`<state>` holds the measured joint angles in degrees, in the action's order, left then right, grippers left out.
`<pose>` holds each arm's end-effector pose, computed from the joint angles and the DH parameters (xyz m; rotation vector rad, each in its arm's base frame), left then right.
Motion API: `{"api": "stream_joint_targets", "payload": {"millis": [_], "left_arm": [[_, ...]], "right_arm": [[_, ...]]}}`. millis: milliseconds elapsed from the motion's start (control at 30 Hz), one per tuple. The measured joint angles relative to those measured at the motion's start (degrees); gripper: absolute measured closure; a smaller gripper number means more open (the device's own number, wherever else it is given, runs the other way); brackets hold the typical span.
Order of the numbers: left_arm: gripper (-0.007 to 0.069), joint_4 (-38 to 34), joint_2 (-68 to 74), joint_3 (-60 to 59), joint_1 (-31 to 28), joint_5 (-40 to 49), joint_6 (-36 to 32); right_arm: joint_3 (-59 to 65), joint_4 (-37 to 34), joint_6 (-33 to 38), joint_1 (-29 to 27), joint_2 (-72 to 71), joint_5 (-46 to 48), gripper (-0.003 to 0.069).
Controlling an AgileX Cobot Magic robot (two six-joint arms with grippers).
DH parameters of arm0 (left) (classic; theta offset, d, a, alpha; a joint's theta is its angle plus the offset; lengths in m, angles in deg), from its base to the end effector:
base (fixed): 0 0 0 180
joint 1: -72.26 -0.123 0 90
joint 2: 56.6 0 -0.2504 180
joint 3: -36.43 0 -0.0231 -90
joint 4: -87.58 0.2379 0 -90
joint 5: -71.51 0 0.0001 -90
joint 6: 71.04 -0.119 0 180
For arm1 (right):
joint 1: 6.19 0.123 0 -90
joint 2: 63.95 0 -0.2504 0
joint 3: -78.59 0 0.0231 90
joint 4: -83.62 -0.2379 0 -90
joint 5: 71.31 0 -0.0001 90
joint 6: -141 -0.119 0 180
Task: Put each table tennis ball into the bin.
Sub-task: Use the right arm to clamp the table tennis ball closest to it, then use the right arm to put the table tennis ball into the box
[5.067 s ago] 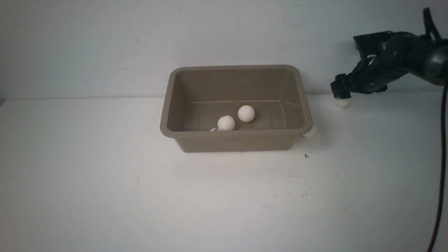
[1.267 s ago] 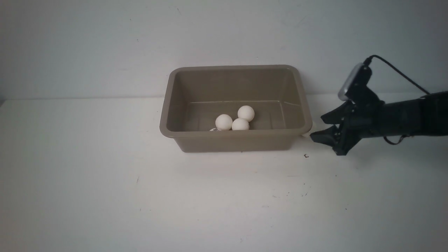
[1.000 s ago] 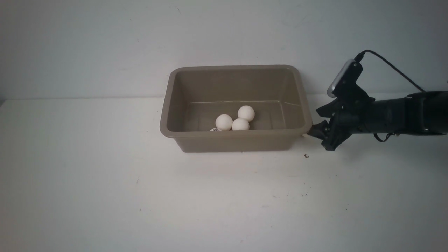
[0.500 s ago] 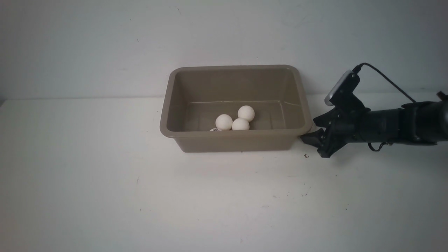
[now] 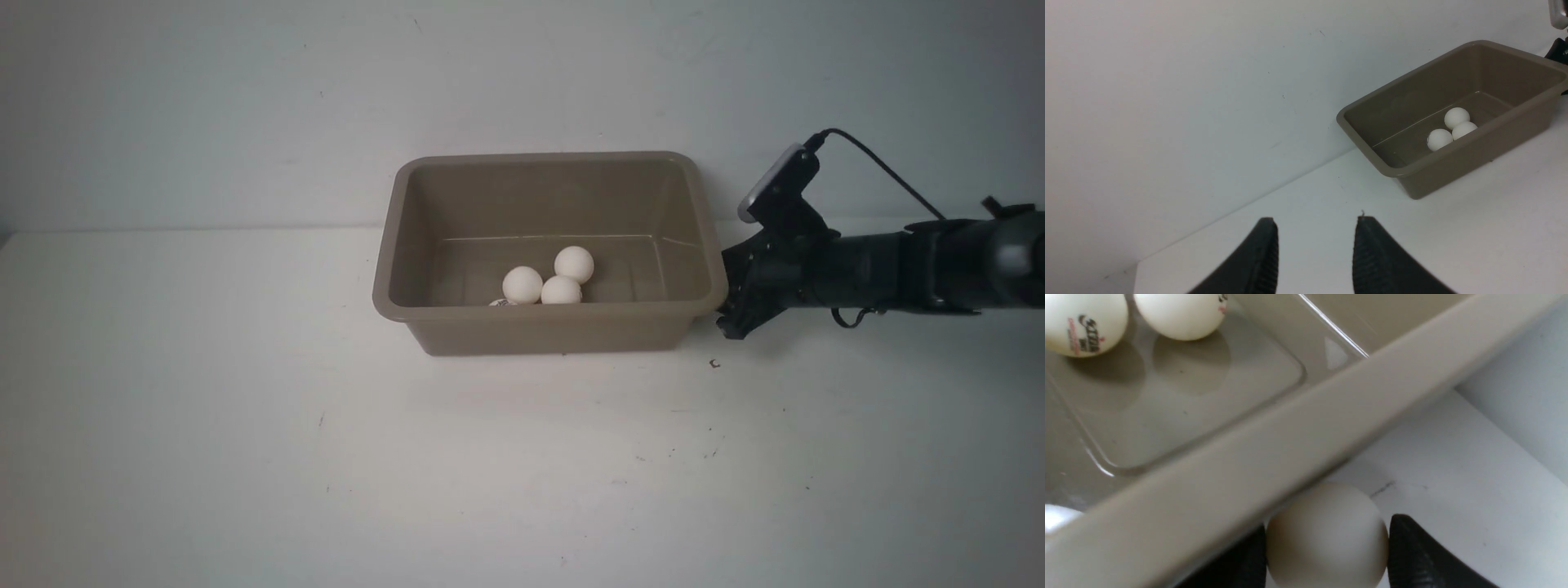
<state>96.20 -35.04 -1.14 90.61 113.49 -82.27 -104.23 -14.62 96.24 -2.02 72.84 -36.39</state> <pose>0.0757 -0.0125 0.3347 0.4737 1.6938 0.0795 0.4406 0.0998 0.0852 -1.0070 1.8731 0.3563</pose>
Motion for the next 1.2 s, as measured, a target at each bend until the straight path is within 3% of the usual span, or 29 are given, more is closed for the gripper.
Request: {"api": "stream_joint_targets", "payload": {"millis": [167,367,533,733,1000,1200], "left_arm": [[0.0388,2.30,0.00,0.00,0.00,0.00,1.91],[0.0388,2.70,0.00,0.00,0.00,0.00,1.99],[0.0388,2.70,0.00,0.00,0.00,-0.37,2.15],[0.0388,2.70,0.00,0.00,0.00,-2.18,2.24],[0.0388,2.70,0.00,0.00,0.00,-2.99,2.95],[0.0388,2.70,0.00,0.00,0.00,-2.99,2.94]], "right_arm": [[0.00,-0.16,-0.26,-0.42,0.04,-3.02,0.0310],[0.05,-0.41,-4.69,-5.31,-1.99,-4.71,0.0310],[0.05,1.26,-10.62,-7.27,-8.04,1.92,0.0310],[0.05,5.16,-16.44,-2.28,-14.47,5.98,0.0310],[0.05,5.78,-18.53,10.01,-14.68,-4.59,0.0310],[0.05,3.73,-18.48,12.09,-12.68,-7.79,0.0310]]}}
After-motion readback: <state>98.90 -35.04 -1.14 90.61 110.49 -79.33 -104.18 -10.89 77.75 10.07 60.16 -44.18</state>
